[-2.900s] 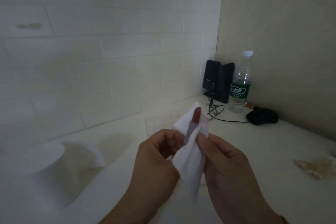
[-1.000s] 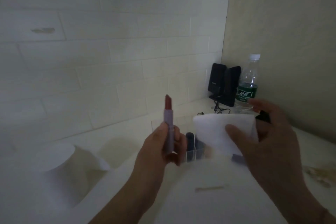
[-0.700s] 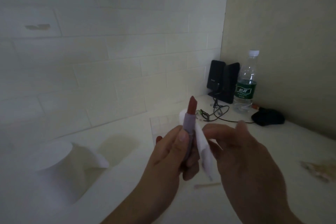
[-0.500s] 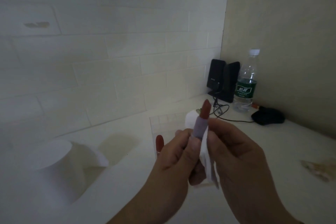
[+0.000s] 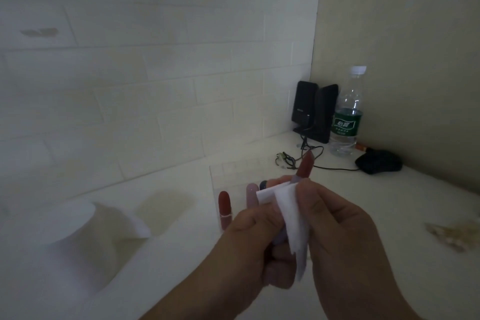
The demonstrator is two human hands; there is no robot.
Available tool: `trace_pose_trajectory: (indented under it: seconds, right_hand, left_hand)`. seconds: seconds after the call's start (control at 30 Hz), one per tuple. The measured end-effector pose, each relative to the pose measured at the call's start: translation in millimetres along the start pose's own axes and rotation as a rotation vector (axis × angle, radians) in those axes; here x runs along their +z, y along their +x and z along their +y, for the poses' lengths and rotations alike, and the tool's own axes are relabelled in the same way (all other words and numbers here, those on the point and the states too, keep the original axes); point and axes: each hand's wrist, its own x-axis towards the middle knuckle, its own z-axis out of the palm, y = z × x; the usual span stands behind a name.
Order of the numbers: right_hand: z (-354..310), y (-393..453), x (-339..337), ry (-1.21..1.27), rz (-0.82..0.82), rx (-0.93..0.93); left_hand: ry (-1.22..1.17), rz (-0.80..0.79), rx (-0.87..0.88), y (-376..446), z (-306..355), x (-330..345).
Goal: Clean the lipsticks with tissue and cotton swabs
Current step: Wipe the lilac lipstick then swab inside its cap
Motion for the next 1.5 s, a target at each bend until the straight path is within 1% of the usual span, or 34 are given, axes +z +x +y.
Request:
trace_pose_trajectory:
  seconds: [0.07,0.1,0.13,0.2,0.23,0.27,0.37,0.4,0.43,0.5,0.57,0.63,0.67,0.73,0.77,0.8,0.87,0.93,0.97,1.03,1.07,1.1,1.13,1.17,1.23,1.27,1.33,1.37,1.4,1.43,1.47,1.5]
  right_hand:
    - [1,0,2,-0.019,0.009,0.000]
    - [1,0,3,-0.038,0.009,-0.002]
    - [0,0,3,-0.050,0.007,-0.004]
    - [-5,-1,3,-0.047,0.012,-0.020]
    - [-6,-1,2,-0.050,0.025,-0.033]
    - [-8,-1,2,-0.045,0.037,-0.040]
    - [-11,0,2,0.001,0.043,-0.054]
    - [-11,0,1,0.014,0.047,-0.045]
    - [-9,0,-1,0.041,0.045,-0.037]
    - [-5,1,-3,0.106,0.015,-0.014]
    - [-3,1,-1,0.141,-0.038,0.002]
    - [-1,2,0,0.143,-0.023,-0.004]
    - [0,3,0,0.138,-0.009,-0.016]
    - [-1,3,0,0.105,0.004,-0.053]
    - [-2,3,-1,0.079,0.004,-0.072]
    - [-3,2,-2,0.073,0.012,-0.071]
    - [-7,0,-3,0.095,0.011,-0.051]
    - [-8,-1,-2,0.084,-0.017,-0.051]
    - [-8,-1,-1,0.048,-0.015,-0.064]
    - [-7,-2,-1,0.021,0.039,-0.079]
    - [-8,-3,-1,0.033,0.046,-0.078]
    - [-9,-3,-1,0.043,0.042,-0.080]
    - [-12,-5,0,0.056,0.047,-0.077]
    - [-13,-6,0,0.061,0.042,-0.080]
    - [-13,-7,0,0.043,0.056,-0.085]
    - [-14,-7,-1,0.035,0.057,-0.083]
    - [-14,-4,-6,0.044,0.015,-0.041]
    - [-14,-2,-8,0.073,-0.012,-0.010]
    - [-17,-2,-8,0.095,-0.031,0.009]
    - [-17,-1,-8,0.098,-0.030,0.016]
    - [-18,-1,-8,0.098,-0.018,0.022]
    - [-18,-2,-6,0.092,-0.003,0.014]
  left_hand:
    - [0.276,0.083,0.131,2,-6,2]
    - [0.374,0.055,0.183,0,-8,1]
    - [0.459,0.115,0.228,-4,-7,4]
    - [0.481,0.120,0.329,-3,-12,5]
    - [0.520,0.084,0.369,0,-16,4]
    - [0.494,0.092,0.403,2,-17,2]
    - [0.269,0.103,0.352,8,-16,1]
    - [0.229,0.116,0.306,7,-16,1]
    - [0.193,0.080,0.266,7,-15,2]
    - [0.091,0.002,0.123,2,-9,7]
    - [-0.146,-0.035,-0.048,-1,-4,8]
    - [-0.346,-0.048,-0.139,-1,-6,4]
    - [-0.399,-0.031,-0.153,-1,-6,2]
    - [-0.567,0.080,-0.146,3,-8,-5]
    - [-0.593,0.105,-0.124,5,-8,-5]
    - [-0.572,0.066,-0.096,3,-8,-5]
    - [-0.323,-0.046,-0.026,3,-9,-5]
    - [-0.090,-0.089,0.117,4,-6,-7]
    - [0.033,-0.071,0.206,6,-7,-8]
    - [0.333,0.064,0.401,7,-11,-9]
    - [0.478,0.176,0.484,6,-13,-6]
    - [0.547,0.284,0.574,5,-14,-2]
    - [0.568,0.321,0.623,2,-14,3]
    - [0.589,0.331,0.632,1,-15,8]
    - [0.561,0.300,0.591,0,-15,9]
    - [0.468,0.223,0.539,1,-13,7]
    - [0.213,-0.050,0.349,4,-9,-1]
    - [0.138,-0.155,0.249,4,-7,-4]
    - [0.120,-0.243,0.178,4,-6,-7]
    - [0.127,-0.279,0.151,5,-6,-10]
    - [0.139,-0.277,0.159,6,-7,-12]
    - [0.144,-0.233,0.172,7,-8,-13]
